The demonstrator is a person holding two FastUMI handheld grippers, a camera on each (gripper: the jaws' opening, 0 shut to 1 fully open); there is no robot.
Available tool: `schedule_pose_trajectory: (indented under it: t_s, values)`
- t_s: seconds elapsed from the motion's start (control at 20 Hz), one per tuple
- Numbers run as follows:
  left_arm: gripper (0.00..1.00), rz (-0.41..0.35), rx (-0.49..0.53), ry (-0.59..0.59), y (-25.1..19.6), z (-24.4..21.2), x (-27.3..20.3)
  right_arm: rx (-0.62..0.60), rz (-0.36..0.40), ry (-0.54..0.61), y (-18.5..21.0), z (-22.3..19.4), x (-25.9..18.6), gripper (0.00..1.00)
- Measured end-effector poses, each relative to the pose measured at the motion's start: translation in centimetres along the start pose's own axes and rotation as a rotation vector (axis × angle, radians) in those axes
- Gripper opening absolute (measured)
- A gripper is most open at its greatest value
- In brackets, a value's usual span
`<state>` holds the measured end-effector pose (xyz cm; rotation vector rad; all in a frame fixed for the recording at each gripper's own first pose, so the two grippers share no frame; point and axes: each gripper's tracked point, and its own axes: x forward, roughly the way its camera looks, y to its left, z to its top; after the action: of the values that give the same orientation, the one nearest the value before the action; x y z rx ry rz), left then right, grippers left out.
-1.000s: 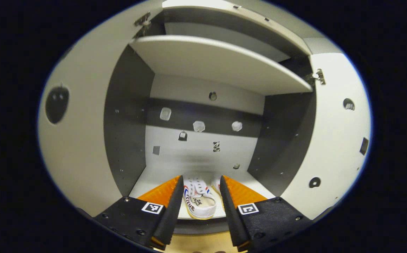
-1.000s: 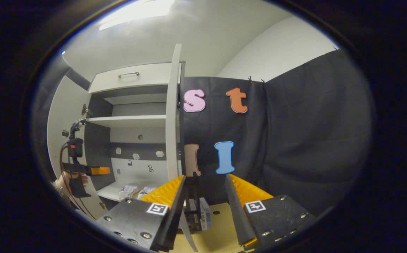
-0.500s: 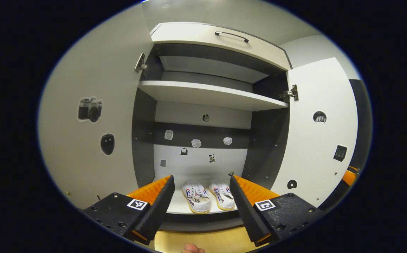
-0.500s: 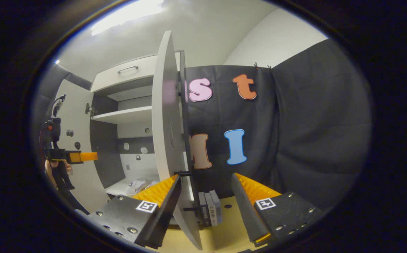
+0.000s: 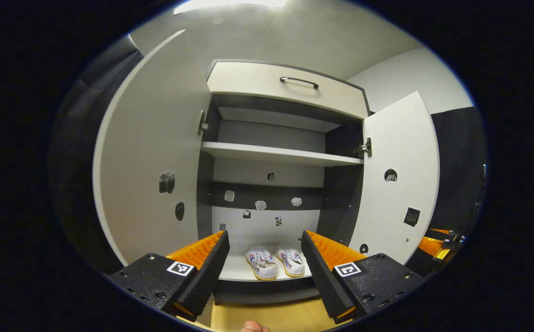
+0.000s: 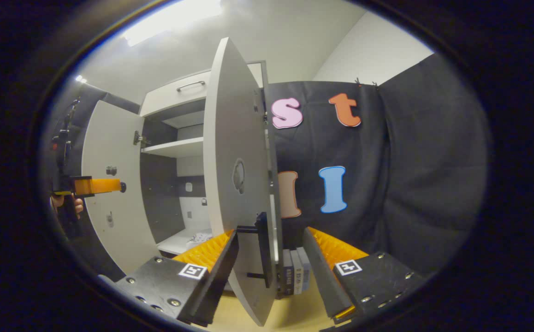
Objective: Grab one shoe with the right hand and put it into the shoe cabinet, grab the other shoe with the left hand and put it into the shoe cabinet; then close the right door with the right hand and the left door with the left hand.
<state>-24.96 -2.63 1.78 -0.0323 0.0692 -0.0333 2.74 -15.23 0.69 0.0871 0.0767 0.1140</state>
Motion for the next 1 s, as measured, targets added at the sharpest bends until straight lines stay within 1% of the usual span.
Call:
schedule_pose_trajectory:
  t_s: [0.05,0.1,0.2,0.25,0.4,0.45,0.5,0.55,0.65,0.7,0.75,0.8,0.85,0.9,1.0]
  values:
    - [0.95,0.011,0.009,-0.012,0.4,0.4,-0.7,0.000,0.021,0.003,1.0,0.0,0.3,0.85]
    - [0.90,0.021,0.014,-0.022,0.8,0.8,-1.3,0.000,0.042,0.006,2.0,-0.1,0.5,0.85]
    - [0.99,0.045,0.010,-0.031,1.8,1.2,-2.4,0.003,0.079,0.014,4.1,-0.4,1.4,0.85]
    - [0.95,0.058,0.006,-0.038,2.4,1.5,-3.0,0.001,0.095,0.014,4.9,-0.5,1.9,0.85]
    - [0.95,0.105,0.001,-0.062,4.4,2.6,-5.0,0.008,0.158,0.026,8.1,-1.1,3.4,0.86]
    - [0.89,0.126,0.005,-0.072,5.2,3.0,-5.6,0.014,0.186,0.032,9.5,-1.3,4.0,0.86]
    - [0.90,0.150,0.010,-0.081,6.3,3.2,-6.2,0.019,0.216,0.040,10.9,-1.7,4.4,0.86]
    - [0.95,0.177,0.016,-0.085,7.4,3.3,-6.8,0.018,0.236,0.043,12.2,-1.7,5.0,0.86]
    - [0.95,0.233,0.022,-0.081,9.6,3.1,-7.6,0.009,0.269,0.040,14.4,-1.7,5.4,0.86]
    - [0.89,0.259,0.023,-0.075,10.8,2.7,-7.8,0.008,0.282,0.034,15.3,-1.6,5.6,0.86]
    - [0.95,0.288,0.023,-0.067,12.1,2.4,-8.2,0.004,0.291,0.030,16.0,-1.6,5.7,0.86]
    - [0.95,0.311,0.022,-0.059,13.2,2.1,-8.6,-0.002,0.293,0.025,16.6,-1.5,5.8,0.86]
    - [0.95,0.333,0.020,-0.051,14.3,1.9,-8.8,-0.008,0.292,0.022,16.9,-1.4,6.0,0.86]
    - [0.89,0.354,0.017,-0.046,15.3,1.7,-9.1,-0.012,0.289,0.019,17.2,-1.3,6.1,0.86]
    - [0.89,0.390,0.013,-0.034,17.6,1.1,-9.7,-0.013,0.281,0.020,17.5,-1.3,6.4,0.86]
